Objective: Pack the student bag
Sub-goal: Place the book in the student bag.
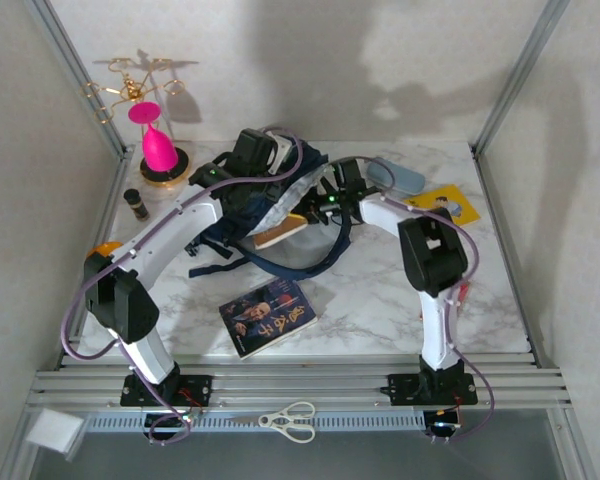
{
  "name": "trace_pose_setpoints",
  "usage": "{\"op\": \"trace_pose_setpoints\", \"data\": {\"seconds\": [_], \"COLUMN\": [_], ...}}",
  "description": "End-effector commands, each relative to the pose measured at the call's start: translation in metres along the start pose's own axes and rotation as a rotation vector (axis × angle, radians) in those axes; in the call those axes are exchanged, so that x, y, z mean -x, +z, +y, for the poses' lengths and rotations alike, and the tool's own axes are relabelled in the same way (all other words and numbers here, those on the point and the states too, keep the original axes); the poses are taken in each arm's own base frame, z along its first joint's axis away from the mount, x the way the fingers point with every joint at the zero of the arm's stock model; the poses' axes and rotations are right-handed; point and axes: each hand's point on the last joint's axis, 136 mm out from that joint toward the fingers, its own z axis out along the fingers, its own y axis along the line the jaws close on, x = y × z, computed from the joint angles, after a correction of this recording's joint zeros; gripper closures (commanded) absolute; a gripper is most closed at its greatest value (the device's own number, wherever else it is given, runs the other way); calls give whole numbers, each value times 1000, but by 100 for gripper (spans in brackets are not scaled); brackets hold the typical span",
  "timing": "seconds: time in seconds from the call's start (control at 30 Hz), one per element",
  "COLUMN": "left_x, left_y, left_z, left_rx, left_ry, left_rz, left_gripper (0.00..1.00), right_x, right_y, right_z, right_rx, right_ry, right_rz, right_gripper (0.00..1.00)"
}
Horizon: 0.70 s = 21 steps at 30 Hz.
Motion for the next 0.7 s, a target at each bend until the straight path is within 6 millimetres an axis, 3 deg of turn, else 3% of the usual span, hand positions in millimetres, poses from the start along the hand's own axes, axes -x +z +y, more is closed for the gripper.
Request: {"op": "trace_pose_setpoints", "data": {"seconds": [0.0,0.07,0.17,0.33,0.5,0.67], "left_x": [42,43,43,41,46,45], "left_y": [-42,-41,-42,-33,-31,-27], "left_z": [-2,2,4,7,5,4], "left_rx": [-45,-18,-8,13,2,-3], "left_ry": [-39,-41,-43,-43,-53,-55], "left_rz": [-163,-162,-151,-148,-160,-149], "left_gripper": [100,100,100,100,100,100], "right_x": [22,29,36,23,-14,-47], "right_y": [20,24,16,-14,-41,-19], "right_z": [2,-13,-33,-38,-48,-46], "right_rx": [14,-26,-133,-298,-448,-462], "right_ry": [-130,-117,-102,-55,1,26], "right_rz": [-5,-2,-30,-102,-159,-143], "right_gripper": [85,75,57,38,34,42]}}
